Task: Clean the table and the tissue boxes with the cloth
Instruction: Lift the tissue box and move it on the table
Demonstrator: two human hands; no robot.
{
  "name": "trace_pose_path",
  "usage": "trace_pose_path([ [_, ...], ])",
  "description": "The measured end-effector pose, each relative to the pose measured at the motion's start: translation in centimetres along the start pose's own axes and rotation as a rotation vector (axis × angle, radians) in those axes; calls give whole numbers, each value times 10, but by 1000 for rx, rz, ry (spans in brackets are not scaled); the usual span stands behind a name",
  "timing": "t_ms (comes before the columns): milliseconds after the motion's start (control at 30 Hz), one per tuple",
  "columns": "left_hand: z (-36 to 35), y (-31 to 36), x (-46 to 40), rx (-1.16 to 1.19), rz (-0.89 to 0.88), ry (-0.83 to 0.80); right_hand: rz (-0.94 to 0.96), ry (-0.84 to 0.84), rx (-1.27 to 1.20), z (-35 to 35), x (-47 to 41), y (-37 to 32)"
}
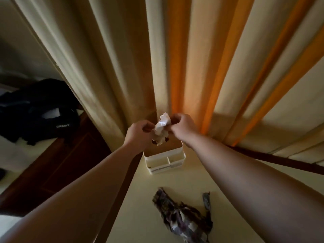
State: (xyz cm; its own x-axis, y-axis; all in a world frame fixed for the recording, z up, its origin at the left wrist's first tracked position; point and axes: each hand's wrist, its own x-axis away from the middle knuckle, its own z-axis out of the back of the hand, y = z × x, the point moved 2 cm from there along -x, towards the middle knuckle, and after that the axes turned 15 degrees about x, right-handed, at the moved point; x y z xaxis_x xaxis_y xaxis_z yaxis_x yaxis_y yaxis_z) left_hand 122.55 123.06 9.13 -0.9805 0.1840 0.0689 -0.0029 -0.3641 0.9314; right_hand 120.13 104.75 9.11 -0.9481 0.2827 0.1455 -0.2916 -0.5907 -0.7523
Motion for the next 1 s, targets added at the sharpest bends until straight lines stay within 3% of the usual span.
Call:
trace_pose_path([
  [167,2,-26,-13,-46,18,-4,39,5,178,-21,-14,-4],
  [467,-16,-40,-30,-336,-130,-44,46,-26,464,-31,-27,24],
  [633,-17,-43,-36,-437,-143,-52,116,-64,444,-36,-28,28],
  [867,-6,-45,-39,-462,-148,-215,140,-128,384,-34,-28,25],
  [1000,-8,-44,-41,-572,-137,-170,142,-221,468,-37,-28,22],
])
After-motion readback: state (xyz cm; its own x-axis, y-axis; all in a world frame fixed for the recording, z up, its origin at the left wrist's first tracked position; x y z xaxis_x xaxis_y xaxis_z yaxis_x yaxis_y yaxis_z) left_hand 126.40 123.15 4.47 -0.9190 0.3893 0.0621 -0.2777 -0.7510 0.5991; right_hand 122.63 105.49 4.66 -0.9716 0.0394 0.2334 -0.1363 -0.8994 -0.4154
